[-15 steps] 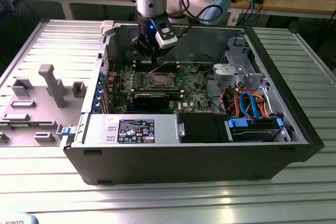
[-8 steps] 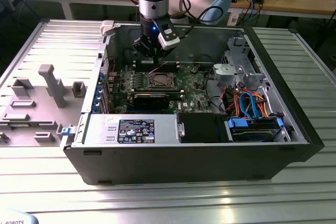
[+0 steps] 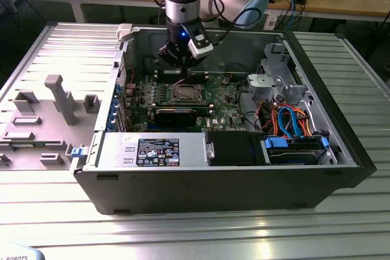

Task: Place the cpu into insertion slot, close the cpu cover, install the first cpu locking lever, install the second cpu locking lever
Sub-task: 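Install the first cpu locking lever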

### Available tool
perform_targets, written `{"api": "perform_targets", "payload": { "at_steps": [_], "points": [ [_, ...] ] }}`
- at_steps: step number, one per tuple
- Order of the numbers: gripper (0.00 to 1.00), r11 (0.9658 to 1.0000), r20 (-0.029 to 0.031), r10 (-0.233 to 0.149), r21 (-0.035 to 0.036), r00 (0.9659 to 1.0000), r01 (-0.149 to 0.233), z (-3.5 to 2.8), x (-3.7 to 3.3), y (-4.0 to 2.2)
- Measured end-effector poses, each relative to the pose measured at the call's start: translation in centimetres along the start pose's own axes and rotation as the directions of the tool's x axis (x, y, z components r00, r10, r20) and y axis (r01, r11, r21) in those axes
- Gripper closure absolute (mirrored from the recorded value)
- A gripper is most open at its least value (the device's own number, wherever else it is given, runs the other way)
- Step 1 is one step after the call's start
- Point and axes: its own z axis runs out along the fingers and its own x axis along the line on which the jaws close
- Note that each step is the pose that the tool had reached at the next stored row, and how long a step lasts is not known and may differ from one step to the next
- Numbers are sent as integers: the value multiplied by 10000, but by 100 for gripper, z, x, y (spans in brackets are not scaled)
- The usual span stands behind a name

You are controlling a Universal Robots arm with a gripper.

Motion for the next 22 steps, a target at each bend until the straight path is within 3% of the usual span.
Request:
{"api": "perform_targets", "payload": {
  "at_steps": [11,22],
  "points": [
    [89,10000,0,-1,18,10000,1,69,-142,28],
    [89,10000,0,0,19,10000,0,213,-222,28]
  ]
}}
